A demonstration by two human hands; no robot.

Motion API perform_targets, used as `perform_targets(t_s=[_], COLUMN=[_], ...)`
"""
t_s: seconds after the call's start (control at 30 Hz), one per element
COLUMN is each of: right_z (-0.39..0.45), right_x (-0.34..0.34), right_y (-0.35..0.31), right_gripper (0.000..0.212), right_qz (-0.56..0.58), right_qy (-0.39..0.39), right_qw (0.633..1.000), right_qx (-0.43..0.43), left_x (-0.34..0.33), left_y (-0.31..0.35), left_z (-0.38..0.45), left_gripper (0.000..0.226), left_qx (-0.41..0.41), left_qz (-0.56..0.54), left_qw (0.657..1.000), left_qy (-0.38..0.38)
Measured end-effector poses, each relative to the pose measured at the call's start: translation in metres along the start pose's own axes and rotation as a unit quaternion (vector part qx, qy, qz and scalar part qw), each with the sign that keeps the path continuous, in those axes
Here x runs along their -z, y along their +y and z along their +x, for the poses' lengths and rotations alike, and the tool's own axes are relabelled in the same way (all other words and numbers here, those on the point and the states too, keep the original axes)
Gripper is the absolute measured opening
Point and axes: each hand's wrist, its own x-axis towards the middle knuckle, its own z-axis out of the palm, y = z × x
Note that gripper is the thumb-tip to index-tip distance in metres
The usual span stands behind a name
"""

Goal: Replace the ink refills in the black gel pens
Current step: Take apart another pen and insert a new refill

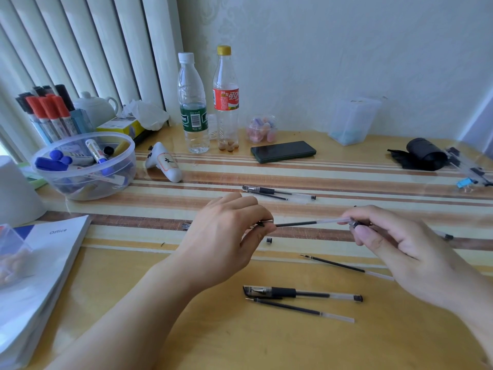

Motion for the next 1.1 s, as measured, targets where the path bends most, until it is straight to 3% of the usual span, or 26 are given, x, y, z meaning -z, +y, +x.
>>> perform_targets(t_s=[0.13, 0.37, 0.53, 0.67, 0.77, 0.93, 1.1], right_z=[-0.001, 0.0, -0.002, -0.001, 0.0, -0.001, -0.002], right_x=[0.0, -0.004, -0.03, -0.038, -0.035, -0.035, -0.036], right_y=[-0.002, -0.013, -0.02, -0.021, -0.02, -0.026, -0.026], right_gripper=[0.025, 0.028, 0.036, 0.016, 0.016, 0.019, 0.023], right_qz=[0.006, -0.094, -0.054, 0.011, 0.062, 0.072, 0.063], right_qy=[-0.003, -0.034, -0.047, 0.006, 0.057, 0.065, 0.046], right_qw=[1.0, 0.995, 0.997, 1.0, 0.996, 0.995, 0.997], right_qx=[0.004, -0.002, 0.011, 0.001, 0.007, 0.027, 0.026], left_x=[0.0, 0.004, -0.003, 0.002, 0.006, -0.002, -0.004], left_y=[-0.002, 0.001, 0.017, 0.013, 0.009, 0.015, 0.018], left_z=[0.0, -0.001, -0.003, 0.001, 0.002, -0.001, -0.001], left_gripper=[0.019, 0.027, 0.027, 0.028, 0.02, 0.02, 0.018], left_qx=[-0.011, -0.064, -0.075, -0.001, 0.054, 0.054, 0.052], left_qz=[0.021, 0.095, 0.083, 0.01, -0.057, -0.11, -0.129], left_qw=[1.0, 0.993, 0.993, 0.995, 0.984, 0.99, 0.989], left_qy=[-0.017, -0.024, -0.03, 0.099, 0.159, 0.076, 0.051])
